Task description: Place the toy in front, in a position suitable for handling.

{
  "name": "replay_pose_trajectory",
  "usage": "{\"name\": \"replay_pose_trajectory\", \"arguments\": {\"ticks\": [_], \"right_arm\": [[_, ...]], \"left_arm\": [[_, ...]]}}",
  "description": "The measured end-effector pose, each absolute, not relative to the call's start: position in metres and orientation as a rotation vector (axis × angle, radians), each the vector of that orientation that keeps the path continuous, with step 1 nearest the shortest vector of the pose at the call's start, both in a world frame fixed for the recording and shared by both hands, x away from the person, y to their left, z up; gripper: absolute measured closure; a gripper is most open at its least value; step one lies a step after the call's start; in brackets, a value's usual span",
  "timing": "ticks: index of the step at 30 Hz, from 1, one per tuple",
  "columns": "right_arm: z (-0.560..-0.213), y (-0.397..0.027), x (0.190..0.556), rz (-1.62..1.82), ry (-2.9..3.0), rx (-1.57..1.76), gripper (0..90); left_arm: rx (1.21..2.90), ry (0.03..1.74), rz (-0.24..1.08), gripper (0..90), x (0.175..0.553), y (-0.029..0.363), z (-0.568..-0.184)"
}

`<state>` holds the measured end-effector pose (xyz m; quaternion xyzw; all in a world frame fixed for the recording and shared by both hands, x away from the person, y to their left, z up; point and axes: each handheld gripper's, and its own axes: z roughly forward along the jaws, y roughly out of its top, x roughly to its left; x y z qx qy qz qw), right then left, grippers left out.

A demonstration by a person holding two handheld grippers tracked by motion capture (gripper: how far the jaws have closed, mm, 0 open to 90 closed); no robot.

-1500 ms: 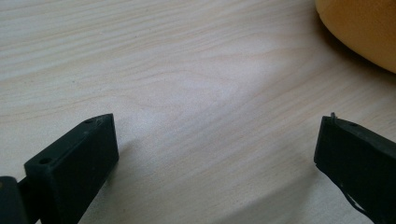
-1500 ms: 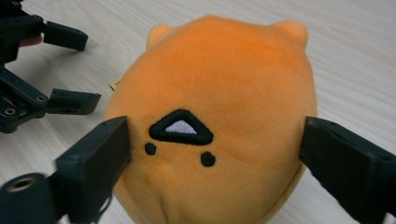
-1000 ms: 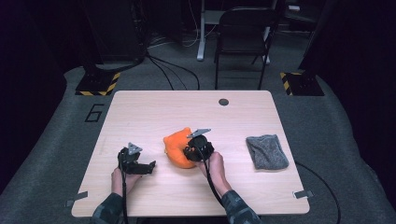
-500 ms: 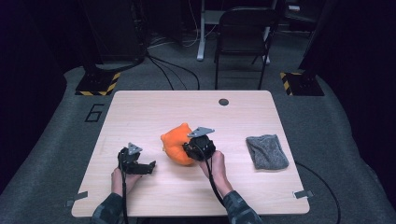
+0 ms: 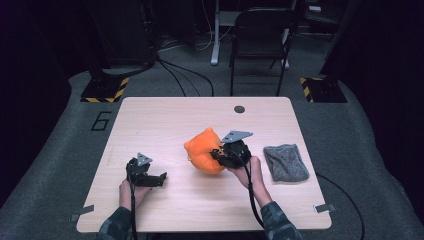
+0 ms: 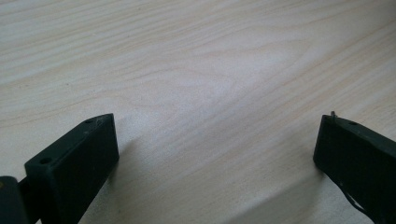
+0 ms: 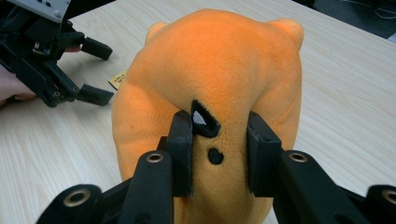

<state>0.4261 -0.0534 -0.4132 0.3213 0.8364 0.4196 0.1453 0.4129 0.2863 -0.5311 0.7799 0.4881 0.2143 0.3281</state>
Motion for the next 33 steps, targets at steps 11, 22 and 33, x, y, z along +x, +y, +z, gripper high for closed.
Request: {"name": "replay_pose_trajectory", "arguments": {"ticks": [11, 22, 33], "right_arm": [[-0.418, -0.080, 0.435, 1.189, 2.512, 0.776, 66.4], [-0.432, -0.091, 0.451, 1.137, 2.605, 0.616, 64.9], [-0.451, -0.093, 0.458, 1.105, 2.590, 0.669, 38.4]], "left_arm": [[2.041, 1.275, 0.561, 0.0, 0.413, 0.286, -0.531], [2.039, 1.275, 0.561, 0.0, 0.413, 0.286, -0.531], [2.029, 1.279, 0.558, 0.0, 0.413, 0.286, -0.532]]}}
